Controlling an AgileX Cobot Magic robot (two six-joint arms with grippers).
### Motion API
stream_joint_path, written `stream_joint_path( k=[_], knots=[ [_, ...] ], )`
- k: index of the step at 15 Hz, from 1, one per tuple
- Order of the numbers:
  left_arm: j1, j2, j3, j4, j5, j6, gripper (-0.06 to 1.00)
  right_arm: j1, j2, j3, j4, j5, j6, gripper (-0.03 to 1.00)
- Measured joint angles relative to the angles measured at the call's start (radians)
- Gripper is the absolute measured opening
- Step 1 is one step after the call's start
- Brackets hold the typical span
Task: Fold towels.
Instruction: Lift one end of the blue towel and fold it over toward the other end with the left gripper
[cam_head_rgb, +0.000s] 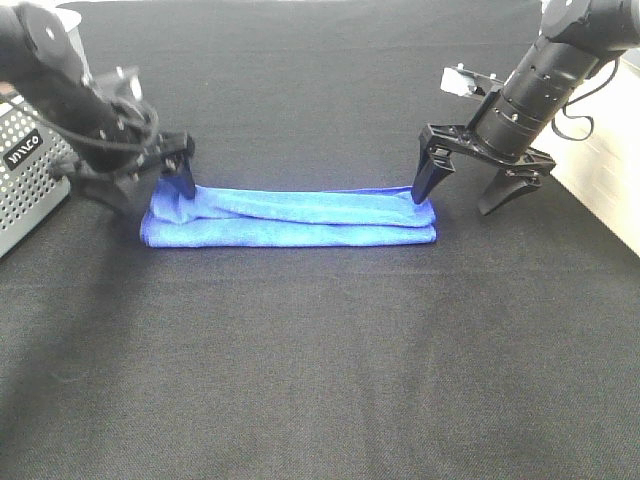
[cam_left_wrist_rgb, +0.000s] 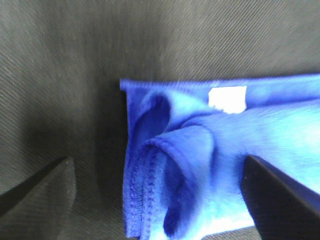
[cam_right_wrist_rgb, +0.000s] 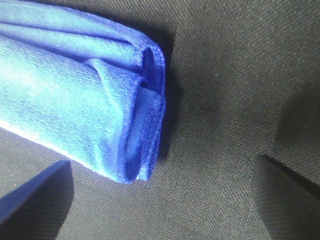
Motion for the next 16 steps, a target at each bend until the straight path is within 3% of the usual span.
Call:
stream_joint_path(
  k=[3, 4, 7, 8, 9, 10, 11, 14, 16],
  knots=[
    [0.000, 0.038, 0.000, -0.084, 0.005, 0.012, 0.82, 0.000, 0.000, 0.000, -0.006, -0.003, 0.000, 0.90],
    [0.000, 0.053, 0.000, -0.119, 0.004, 0.021, 0.76, 0.000, 0.000, 0.000, -0.007, -0.003, 0.000, 0.90],
    [0.000, 0.068, -0.002, -0.127, -0.007, 0.027, 0.57, 0.000, 0.000, 0.000, -0.007, -0.017, 0.000, 0.90],
    [0.000, 0.068, -0.002, -0.127, -0.007, 0.027, 0.57, 0.000, 0.000, 0.000, -0.007, -0.017, 0.000, 0.90],
    [0.000, 0.072, -0.002, -0.127, -0.014, 0.027, 0.47, 0.000, 0.000, 0.000, -0.007, -0.022, 0.000, 0.90],
    [0.000, 0.076, -0.002, -0.127, -0.021, 0.027, 0.24, 0.000, 0.000, 0.000, -0.007, -0.029, 0.000, 0.90],
    [-0.001, 0.076, -0.002, -0.127, -0.024, 0.028, 0.11, 0.000, 0.000, 0.000, -0.007, -0.029, 0.000, 0.90],
    [-0.001, 0.074, -0.002, -0.091, -0.031, -0.012, 0.08, 0.000, 0.000, 0.000, -0.007, -0.030, 0.017, 0.90],
    [-0.001, 0.046, -0.002, 0.008, -0.020, -0.040, 0.08, 0.000, 0.000, 0.000, -0.007, -0.030, 0.026, 0.90]
  ],
)
